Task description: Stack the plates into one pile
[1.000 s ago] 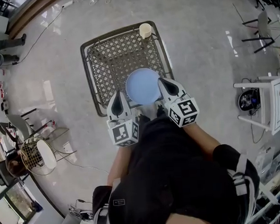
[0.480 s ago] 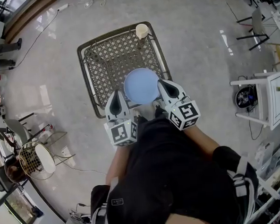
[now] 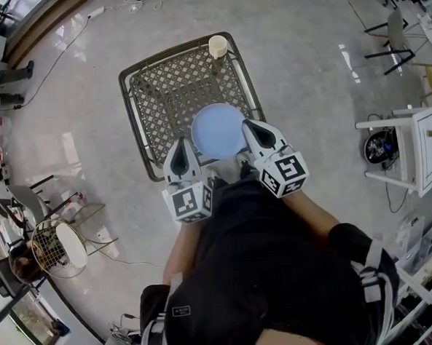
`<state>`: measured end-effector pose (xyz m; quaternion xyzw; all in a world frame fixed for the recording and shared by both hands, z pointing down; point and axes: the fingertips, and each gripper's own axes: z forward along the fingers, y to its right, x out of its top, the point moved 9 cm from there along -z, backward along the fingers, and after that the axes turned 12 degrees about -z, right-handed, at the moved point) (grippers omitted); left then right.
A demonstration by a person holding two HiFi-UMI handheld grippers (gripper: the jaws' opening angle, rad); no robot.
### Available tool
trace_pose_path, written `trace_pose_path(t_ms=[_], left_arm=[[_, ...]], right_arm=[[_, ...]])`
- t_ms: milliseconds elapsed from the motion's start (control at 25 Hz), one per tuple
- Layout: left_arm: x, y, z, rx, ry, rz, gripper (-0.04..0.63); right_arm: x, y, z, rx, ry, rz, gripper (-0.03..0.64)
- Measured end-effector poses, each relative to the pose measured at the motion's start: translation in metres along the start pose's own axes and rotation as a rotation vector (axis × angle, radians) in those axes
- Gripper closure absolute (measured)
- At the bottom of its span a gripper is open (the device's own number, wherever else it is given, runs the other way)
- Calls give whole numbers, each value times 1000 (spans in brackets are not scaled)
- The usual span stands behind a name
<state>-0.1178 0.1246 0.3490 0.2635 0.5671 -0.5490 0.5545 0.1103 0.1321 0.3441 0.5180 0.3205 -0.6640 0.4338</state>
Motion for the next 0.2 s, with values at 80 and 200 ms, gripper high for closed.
trace_pose_path(t_ms=[80,200], left_arm=[[0,-1,0,2,1,2,580],[1,-2,-2,6,4,2,580]], right_arm=[[-1,-1,0,-4,0,2,607],[-1,-2,-1,-11,0,3,607]])
